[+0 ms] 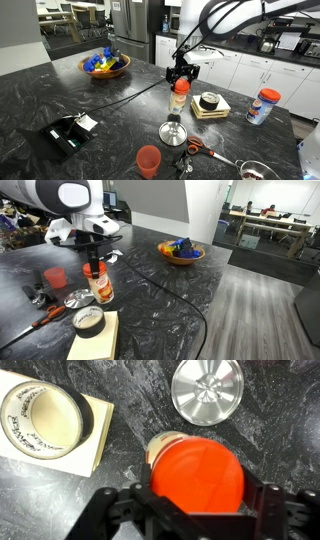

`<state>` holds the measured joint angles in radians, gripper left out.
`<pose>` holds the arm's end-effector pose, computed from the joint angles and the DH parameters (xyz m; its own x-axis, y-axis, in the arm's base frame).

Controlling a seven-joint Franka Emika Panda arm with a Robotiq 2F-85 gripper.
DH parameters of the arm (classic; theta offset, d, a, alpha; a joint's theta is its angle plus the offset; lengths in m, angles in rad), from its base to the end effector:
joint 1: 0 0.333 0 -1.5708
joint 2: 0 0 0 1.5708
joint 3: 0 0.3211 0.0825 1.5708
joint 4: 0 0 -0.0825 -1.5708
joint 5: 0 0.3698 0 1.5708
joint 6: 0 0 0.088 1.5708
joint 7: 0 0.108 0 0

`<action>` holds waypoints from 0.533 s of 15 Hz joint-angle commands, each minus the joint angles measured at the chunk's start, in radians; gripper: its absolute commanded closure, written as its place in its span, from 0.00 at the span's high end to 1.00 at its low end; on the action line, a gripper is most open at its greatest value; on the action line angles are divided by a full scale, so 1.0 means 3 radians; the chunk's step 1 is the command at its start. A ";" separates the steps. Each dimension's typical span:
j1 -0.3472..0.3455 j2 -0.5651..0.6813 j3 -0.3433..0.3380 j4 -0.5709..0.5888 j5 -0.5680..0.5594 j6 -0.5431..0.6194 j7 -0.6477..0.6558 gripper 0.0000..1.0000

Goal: Move the orange jar toward the middle of the counter

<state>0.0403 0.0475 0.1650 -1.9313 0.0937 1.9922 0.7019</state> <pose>0.5466 0.1186 0.4727 0.8604 -0.5071 -0.0512 -0.5096 -0.8567 -0.0793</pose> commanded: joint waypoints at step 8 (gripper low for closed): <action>0.0065 -0.0153 -0.0197 -0.0119 0.0413 -0.0041 -0.0003 1.00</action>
<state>0.0435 0.0540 0.1242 -1.9345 0.1776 1.9875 0.7027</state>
